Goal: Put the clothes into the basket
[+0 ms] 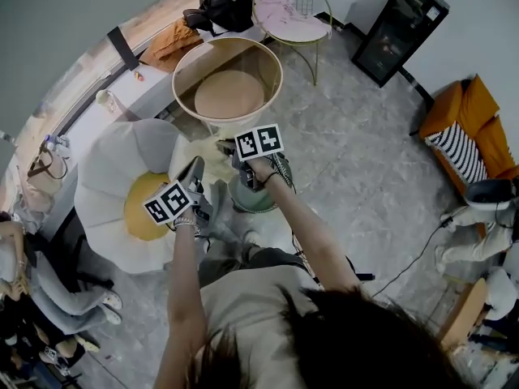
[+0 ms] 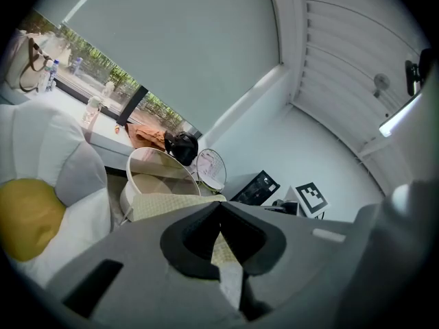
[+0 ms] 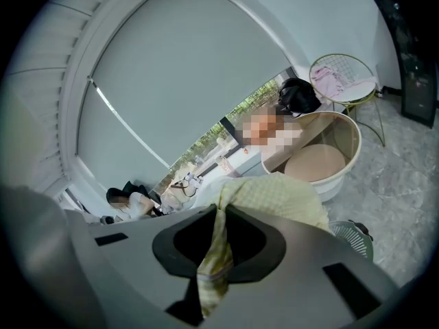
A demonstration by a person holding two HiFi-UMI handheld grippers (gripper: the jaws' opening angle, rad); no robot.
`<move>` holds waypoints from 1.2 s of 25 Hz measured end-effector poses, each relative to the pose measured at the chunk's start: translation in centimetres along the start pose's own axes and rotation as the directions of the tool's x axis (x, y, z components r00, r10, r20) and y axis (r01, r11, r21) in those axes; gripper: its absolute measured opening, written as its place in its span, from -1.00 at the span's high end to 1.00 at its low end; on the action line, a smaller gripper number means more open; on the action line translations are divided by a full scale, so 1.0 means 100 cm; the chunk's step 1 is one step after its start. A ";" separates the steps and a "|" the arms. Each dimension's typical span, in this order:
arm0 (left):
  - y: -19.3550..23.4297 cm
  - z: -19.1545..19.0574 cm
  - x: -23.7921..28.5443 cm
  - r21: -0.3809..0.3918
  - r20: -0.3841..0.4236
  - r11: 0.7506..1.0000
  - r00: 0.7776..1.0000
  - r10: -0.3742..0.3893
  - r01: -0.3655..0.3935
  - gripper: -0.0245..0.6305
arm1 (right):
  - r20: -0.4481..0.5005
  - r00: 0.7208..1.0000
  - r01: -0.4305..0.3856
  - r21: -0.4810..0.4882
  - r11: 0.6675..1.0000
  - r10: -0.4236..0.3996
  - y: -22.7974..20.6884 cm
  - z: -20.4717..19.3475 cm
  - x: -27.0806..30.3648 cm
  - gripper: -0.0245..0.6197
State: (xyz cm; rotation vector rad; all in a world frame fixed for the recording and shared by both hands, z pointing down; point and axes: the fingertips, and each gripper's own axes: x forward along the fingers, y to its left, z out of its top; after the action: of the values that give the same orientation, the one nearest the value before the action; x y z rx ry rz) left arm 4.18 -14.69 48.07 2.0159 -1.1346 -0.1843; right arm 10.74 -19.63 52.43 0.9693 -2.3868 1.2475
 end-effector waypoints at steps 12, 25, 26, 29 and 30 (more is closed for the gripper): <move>-0.012 -0.031 0.040 0.017 -0.213 0.995 0.972 -0.095 0.101 0.89 | 0.068 0.986 0.144 0.152 0.978 -0.155 -0.055 -0.017 -0.038 0.80; -0.022 -0.081 0.082 0.004 -0.424 0.983 0.891 -0.163 0.182 0.89 | 0.029 0.954 0.289 0.188 0.939 -0.299 -0.107 -0.040 -0.063 0.80; -0.022 -0.087 0.084 0.004 -0.440 0.983 0.883 -0.165 0.186 0.89 | 0.022 0.952 0.295 0.196 0.935 -0.305 -0.111 -0.042 -0.064 0.80; -0.020 -0.103 0.090 0.000 -0.484 0.983 0.860 -0.163 0.186 0.89 | 0.002 0.944 0.320 0.233 0.918 -0.329 -0.123 -0.052 -0.066 0.80; -0.017 -0.107 0.093 -0.002 -0.499 0.983 0.852 -0.159 0.182 0.89 | -0.004 0.940 0.331 0.250 0.910 -0.341 -0.128 -0.054 -0.066 0.80</move>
State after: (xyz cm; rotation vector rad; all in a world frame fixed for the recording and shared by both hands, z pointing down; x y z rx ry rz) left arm 15.87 -15.30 56.31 2.0390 -0.6354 0.2680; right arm 23.89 -17.54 60.13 1.4226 -2.0036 1.4171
